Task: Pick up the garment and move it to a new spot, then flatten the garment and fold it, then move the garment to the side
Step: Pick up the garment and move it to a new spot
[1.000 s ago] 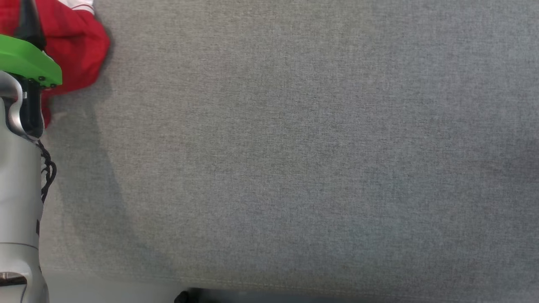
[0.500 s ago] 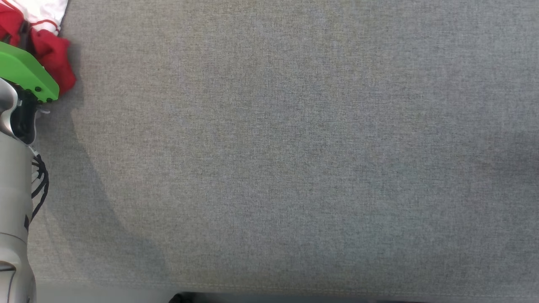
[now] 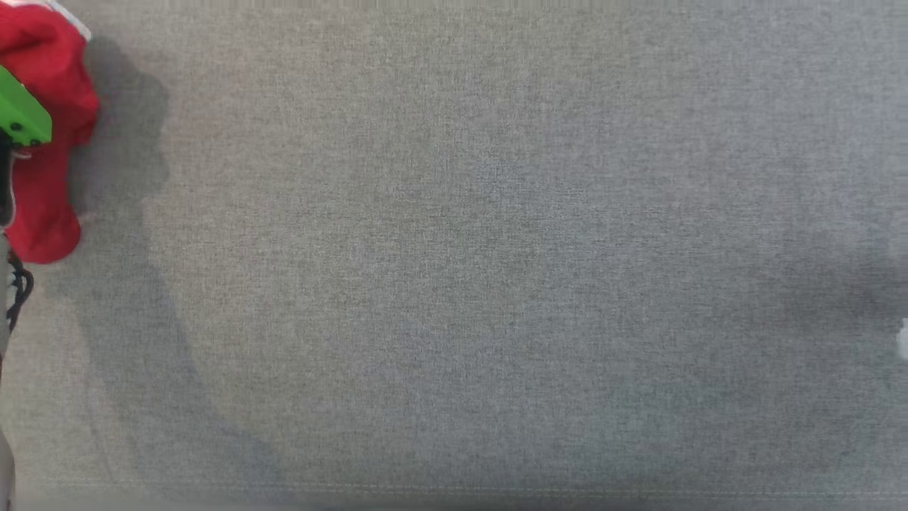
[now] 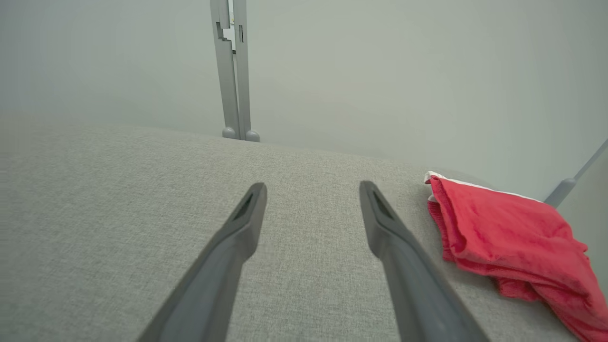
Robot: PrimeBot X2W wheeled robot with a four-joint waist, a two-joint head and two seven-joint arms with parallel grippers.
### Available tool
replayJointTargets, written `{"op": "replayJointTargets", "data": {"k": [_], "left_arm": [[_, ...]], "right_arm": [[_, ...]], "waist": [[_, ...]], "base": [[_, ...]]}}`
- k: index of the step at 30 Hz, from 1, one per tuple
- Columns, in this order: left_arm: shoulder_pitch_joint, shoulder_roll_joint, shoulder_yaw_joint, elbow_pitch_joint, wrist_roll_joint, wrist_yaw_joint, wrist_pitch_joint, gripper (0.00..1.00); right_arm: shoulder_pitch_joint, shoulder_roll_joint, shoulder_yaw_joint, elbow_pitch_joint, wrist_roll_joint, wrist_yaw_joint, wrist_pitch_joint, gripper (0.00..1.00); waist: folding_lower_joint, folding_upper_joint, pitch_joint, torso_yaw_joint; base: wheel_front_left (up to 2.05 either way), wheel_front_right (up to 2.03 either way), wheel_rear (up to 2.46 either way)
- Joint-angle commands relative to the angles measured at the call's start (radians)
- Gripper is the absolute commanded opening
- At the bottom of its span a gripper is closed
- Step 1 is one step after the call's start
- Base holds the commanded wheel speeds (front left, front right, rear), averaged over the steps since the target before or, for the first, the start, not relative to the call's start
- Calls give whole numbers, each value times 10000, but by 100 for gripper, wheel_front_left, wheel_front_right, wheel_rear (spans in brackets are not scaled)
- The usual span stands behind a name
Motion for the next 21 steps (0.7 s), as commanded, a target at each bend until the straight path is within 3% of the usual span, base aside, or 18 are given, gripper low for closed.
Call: {"op": "replayJointTargets", "data": {"k": [1,8,14,21], "left_arm": [[-263,80,-99,-187,67,11,-151,0],[-978,327,-674,-1453,565,10,-149,0],[-1367,250,-1038,-3118,579,10,518,0],[-1683,-298,-1680,-5130,728,98,1598,0]], "right_arm": [[-115,118,75,181,-30,-19,-159,100],[-104,681,433,1198,-38,-19,-777,100],[-207,1182,697,1944,-9,-19,-1266,100],[-358,1677,1103,2722,80,-18,-1694,100]], "waist": [[0,0,-747,-255],[0,0,-1741,-815],[0,0,-2418,-1754],[0,0,-2674,-3111]], "base": [[0,0,0],[0,0,0],[0,0,0],[0,0,0]]}}
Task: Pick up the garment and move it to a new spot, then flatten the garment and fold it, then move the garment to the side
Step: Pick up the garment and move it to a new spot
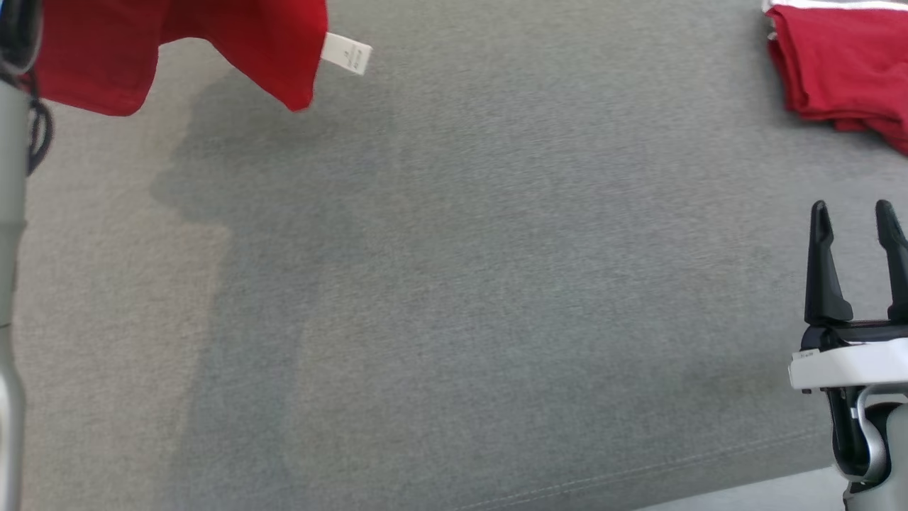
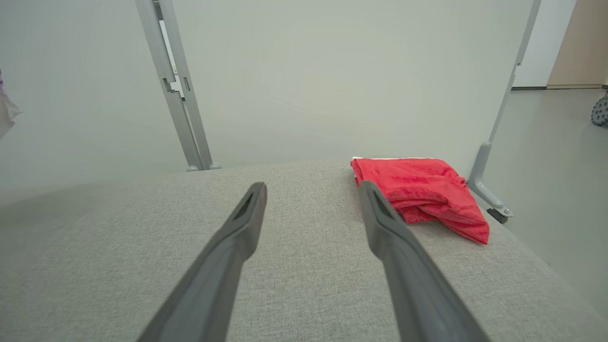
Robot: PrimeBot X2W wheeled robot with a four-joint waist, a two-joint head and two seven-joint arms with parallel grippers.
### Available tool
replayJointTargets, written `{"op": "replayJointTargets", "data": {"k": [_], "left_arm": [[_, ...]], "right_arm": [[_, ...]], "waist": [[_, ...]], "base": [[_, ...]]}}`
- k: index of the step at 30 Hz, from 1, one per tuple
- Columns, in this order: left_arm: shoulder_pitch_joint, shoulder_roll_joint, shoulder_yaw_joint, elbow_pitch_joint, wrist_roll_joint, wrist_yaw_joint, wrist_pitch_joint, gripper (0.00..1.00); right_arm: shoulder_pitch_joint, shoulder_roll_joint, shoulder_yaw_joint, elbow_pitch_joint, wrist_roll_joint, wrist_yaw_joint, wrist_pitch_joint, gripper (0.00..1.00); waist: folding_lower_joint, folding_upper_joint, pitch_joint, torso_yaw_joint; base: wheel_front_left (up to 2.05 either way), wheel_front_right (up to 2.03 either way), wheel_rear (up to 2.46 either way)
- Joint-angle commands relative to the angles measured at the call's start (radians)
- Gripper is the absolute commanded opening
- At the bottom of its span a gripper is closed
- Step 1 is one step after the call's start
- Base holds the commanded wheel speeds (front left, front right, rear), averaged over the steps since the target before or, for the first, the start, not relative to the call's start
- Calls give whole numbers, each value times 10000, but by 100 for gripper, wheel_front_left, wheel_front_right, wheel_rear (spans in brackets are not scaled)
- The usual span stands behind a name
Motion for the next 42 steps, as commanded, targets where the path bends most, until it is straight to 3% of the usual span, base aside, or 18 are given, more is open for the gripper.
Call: {"op": "replayJointTargets", "data": {"k": [1,8,16,27,37,38,39,42], "left_arm": [[-166,-218,-123,-301,-2,64,157,0],[-473,-1396,-687,-1050,-173,164,539,0],[543,-2319,-996,-1045,-457,386,-13,0],[4637,-2463,-860,-884,-1340,1027,-1107,0],[7477,-2060,-1443,-813,-1108,1317,-1765,1],[7571,-2002,-1481,-845,-1024,1362,-1821,41],[7647,-1901,-1503,-891,-933,1398,-1899,100],[7819,-1784,-1475,-1096,-793,1513,-2174,100]], "right_arm": [[-137,82,31,122,54,-16,-123,100],[-387,277,211,590,126,-16,-331,100],[-577,373,337,810,160,-16,-407,100],[-637,280,492,766,163,-16,-405,100],[-362,262,627,839,143,-16,-406,100],[-320,266,636,859,147,-16,-406,100],[-294,268,683,884,158,-16,-406,100],[-251,245,788,952,185,-16,-406,100]], "waist": [[0,-1,-483,-1166],[0,-1,-434,-2074],[0,-1,-251,-2221],[0,-1,-228,-1528],[0,-1,-529,-1026],[0,-1,-575,-972],[0,-1,-643,-912],[0,-1,-887,-765]], "base": [[0,0,0],[0,0,0],[0,0,0],[0,0,0],[0,0,0],[0,0,0],[0,0,0],[0,0,0]]}}
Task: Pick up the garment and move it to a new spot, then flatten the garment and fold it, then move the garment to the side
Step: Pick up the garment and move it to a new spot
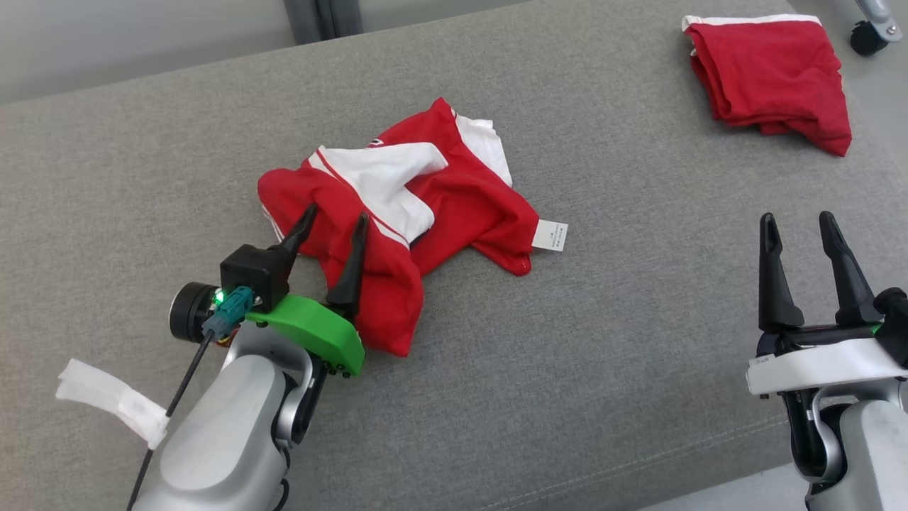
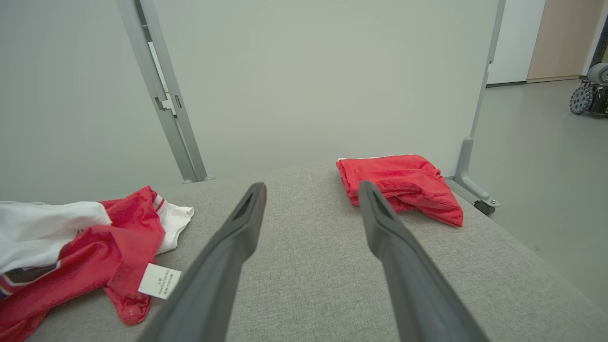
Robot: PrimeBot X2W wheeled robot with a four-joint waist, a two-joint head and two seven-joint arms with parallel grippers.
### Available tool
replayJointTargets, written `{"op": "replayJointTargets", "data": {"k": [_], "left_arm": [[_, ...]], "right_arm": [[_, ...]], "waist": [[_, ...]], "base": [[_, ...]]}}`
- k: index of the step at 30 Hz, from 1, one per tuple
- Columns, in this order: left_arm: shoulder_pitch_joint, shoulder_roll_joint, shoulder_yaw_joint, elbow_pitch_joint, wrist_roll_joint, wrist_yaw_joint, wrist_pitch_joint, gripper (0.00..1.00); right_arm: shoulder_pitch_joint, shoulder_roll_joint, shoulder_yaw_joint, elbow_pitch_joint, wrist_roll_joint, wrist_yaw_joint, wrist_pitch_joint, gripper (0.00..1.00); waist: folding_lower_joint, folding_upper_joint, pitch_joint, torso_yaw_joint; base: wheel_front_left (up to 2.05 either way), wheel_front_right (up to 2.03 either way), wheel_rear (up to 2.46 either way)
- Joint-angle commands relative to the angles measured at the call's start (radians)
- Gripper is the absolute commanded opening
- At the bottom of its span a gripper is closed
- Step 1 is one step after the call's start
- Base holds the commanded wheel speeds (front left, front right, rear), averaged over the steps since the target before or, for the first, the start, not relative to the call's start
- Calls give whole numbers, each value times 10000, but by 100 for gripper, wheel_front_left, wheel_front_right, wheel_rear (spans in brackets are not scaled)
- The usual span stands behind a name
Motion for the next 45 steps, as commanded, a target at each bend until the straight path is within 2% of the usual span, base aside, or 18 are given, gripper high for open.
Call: {"op": "replayJointTargets", "data": {"k": [1,8,23,34,45], "left_arm": [[198,120,65,-145,150,85,-165,100],[775,522,534,-937,476,508,-502,100],[2827,1388,2206,-2916,895,995,-543,100],[4680,1365,3381,-3819,1038,873,-544,100],[5238,947,3531,-3814,1313,235,-546,100]], "right_arm": [[103,-59,39,39,36,-16,-38,100],[371,-120,256,136,5,-16,-34,100],[810,-167,615,190,-113,-16,12,100],[1178,-211,993,48,-44,-16,165,100],[1750,-184,997,-171,69,-16,364,100]], "waist": [[0,0,-319,229],[0,0,-1053,768],[0,0,-2017,1995],[0,0,-2367,2281],[0,0,-2472,2526]], "base": [[0,0,0],[0,0,0],[0,0,0],[0,0,0],[0,0,0]]}}
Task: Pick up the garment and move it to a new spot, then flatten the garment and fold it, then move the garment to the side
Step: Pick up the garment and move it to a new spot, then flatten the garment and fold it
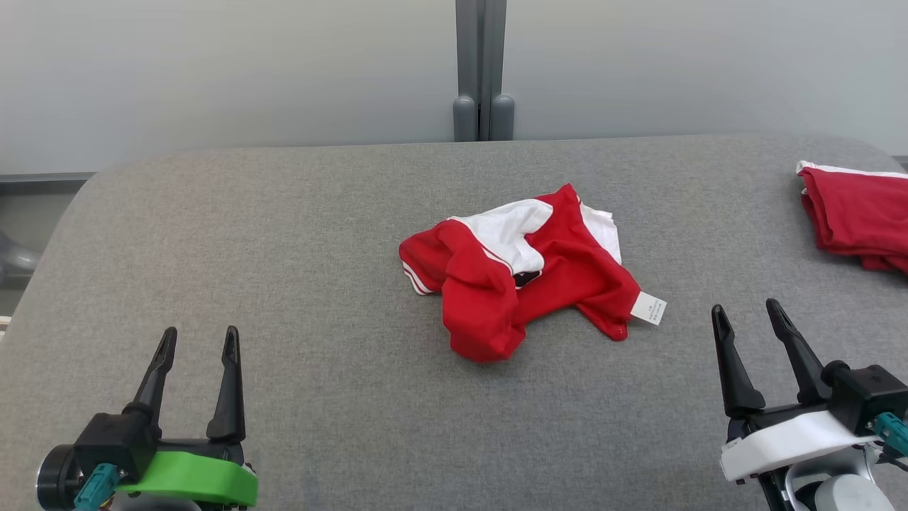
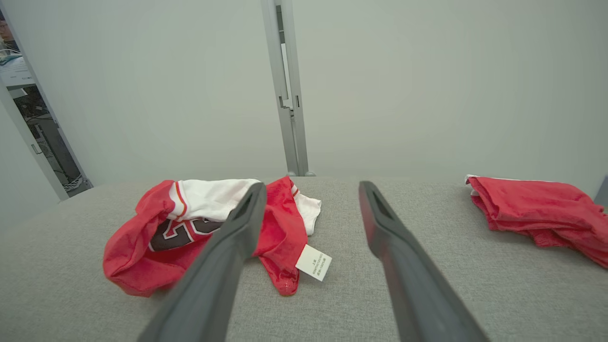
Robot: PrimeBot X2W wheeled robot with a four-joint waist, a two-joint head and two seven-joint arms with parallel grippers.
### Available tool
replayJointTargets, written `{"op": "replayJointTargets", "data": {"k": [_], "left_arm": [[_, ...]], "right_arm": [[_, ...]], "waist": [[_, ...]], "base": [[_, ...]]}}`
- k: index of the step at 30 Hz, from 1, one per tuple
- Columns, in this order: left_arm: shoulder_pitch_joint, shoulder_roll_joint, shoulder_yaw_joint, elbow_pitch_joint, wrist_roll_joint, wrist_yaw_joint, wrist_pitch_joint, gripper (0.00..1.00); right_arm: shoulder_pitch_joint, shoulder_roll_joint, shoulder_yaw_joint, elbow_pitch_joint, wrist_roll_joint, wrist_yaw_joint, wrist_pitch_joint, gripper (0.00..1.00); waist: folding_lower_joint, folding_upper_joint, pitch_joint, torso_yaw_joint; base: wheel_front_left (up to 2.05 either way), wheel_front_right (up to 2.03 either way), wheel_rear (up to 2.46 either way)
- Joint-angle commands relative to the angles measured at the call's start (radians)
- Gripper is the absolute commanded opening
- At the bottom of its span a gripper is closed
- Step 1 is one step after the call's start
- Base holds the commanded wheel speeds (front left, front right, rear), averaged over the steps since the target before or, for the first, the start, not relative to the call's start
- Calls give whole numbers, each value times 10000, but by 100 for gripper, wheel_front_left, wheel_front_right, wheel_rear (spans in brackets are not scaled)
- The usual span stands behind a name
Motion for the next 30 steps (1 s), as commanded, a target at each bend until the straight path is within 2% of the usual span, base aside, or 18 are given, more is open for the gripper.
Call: {"op": "replayJointTargets", "data": {"k": [1,14,30], "left_arm": [[180,-45,23,51,141,-101,-30,100],[464,-236,531,173,217,-783,-29,100],[565,-509,882,450,553,-1064,-29,100]], "right_arm": [[133,9,-16,-71,61,-16,53,100],[468,175,-343,-174,5,-16,112,100],[568,214,-470,-235,-11,-16,164,100]], "waist": [[1,0,-34,17],[1,0,-350,117],[1,0,-339,165]], "base": [[0,0,0],[0,0,0],[0,0,0]]}}
